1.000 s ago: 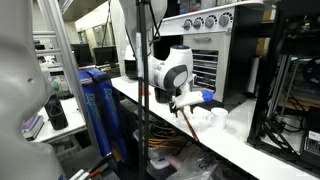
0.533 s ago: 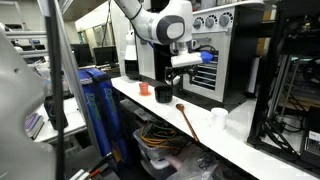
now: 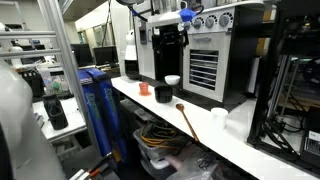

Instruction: Pour the contents in the white mug into the black mug, use the wooden spoon to stir the contents in the black mug

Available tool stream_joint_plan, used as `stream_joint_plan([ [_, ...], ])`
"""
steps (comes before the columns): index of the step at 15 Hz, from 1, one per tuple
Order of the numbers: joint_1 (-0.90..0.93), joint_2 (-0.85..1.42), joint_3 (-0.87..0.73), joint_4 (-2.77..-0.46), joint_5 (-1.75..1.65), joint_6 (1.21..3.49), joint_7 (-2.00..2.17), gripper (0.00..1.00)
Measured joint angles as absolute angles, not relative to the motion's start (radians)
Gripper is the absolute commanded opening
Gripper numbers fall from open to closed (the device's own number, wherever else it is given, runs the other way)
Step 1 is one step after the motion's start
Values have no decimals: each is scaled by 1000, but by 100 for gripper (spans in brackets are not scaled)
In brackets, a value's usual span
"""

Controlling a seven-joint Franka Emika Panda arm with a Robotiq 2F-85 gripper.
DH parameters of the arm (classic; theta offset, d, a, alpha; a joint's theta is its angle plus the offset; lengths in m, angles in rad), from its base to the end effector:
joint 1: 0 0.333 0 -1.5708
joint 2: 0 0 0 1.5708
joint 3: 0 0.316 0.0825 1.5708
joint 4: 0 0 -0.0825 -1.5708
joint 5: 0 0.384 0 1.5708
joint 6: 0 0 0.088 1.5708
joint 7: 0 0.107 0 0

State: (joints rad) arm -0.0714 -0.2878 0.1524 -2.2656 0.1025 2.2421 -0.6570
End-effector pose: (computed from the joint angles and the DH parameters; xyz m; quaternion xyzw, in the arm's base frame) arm 0.4861 0.0467 0.5012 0.9337 0.3325 0.1316 0.0158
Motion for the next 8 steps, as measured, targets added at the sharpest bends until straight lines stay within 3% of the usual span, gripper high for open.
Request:
stream_joint_plan([
  [8, 78, -332, 132, -2230, 91, 2108, -326, 100],
])
